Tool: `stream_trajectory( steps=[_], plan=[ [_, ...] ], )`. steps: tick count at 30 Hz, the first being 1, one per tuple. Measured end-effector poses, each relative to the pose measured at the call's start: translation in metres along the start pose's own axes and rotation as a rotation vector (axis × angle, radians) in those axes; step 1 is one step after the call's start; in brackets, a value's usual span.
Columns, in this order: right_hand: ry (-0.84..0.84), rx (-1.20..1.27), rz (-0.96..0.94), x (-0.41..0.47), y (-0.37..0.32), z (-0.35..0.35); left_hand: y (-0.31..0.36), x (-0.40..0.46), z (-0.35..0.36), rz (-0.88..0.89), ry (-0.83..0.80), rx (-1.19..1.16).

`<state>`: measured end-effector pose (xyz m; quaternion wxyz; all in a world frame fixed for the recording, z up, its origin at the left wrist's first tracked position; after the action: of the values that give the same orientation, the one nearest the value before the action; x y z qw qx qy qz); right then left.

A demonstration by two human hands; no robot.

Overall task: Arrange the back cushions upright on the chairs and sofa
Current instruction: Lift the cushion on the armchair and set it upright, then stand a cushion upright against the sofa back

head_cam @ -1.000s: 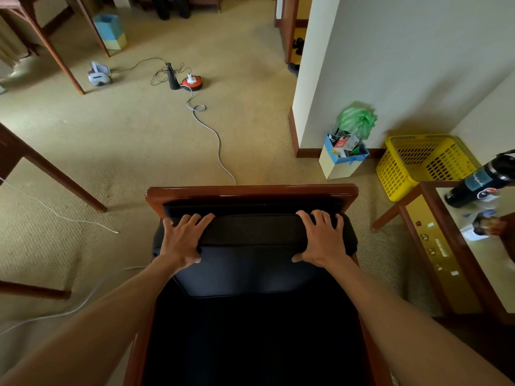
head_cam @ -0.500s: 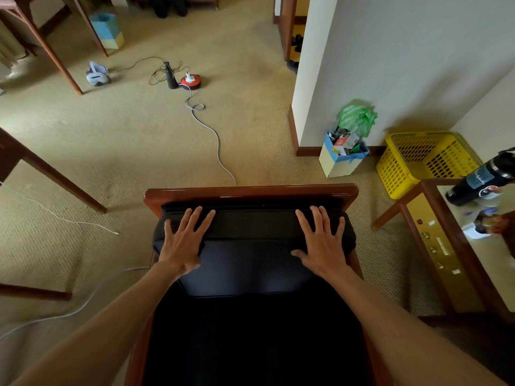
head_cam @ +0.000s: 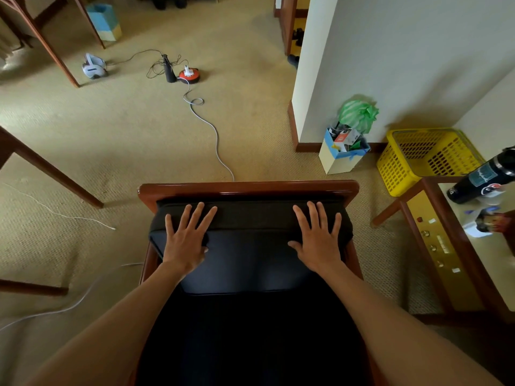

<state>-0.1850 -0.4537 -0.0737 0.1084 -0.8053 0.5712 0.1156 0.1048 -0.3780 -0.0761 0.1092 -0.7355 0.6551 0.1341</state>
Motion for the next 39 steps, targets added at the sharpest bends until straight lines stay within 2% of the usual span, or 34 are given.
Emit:
stream_trajectory(
  steps=[5,9,11,16,24,33,39],
  plan=[
    [-0.138,-0.004,0.007,0.004,-0.001,0.001,0.002,-0.001,-0.003,-0.015,-0.07,0.016],
    [-0.373,-0.009,0.0,-0.001,0.0,-0.009,0.002,-0.003,-0.015,0.004,-0.229,-0.009],
    [-0.417,0.031,0.004,-0.004,-0.003,-0.025,0.005,-0.005,-0.03,0.018,-0.278,-0.023],
    [-0.305,0.105,-0.067,-0.023,-0.02,-0.085,0.033,-0.022,-0.098,0.003,-0.157,-0.168],
    [0.012,0.356,-0.13,-0.098,-0.004,-0.254,0.097,-0.081,-0.266,0.108,0.099,-0.357],
    [0.314,0.349,0.032,-0.263,0.076,-0.393,0.229,-0.182,-0.424,0.477,0.296,-0.342],
    [0.437,0.336,0.241,-0.419,0.16,-0.426,0.367,-0.268,-0.466,0.771,0.335,-0.315]
  ],
)
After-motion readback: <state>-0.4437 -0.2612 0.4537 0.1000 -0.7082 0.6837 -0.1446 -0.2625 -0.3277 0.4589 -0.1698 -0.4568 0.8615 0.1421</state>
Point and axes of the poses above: each hand's wrist, its own x-axis towards the middle knuckle, its own z-axis out of the palm, y = z × x, the point moved 8 cm from there along x, towards the middle knuckle, and after that the axes turned 11 degrees about -y, right-handed, at the moved point
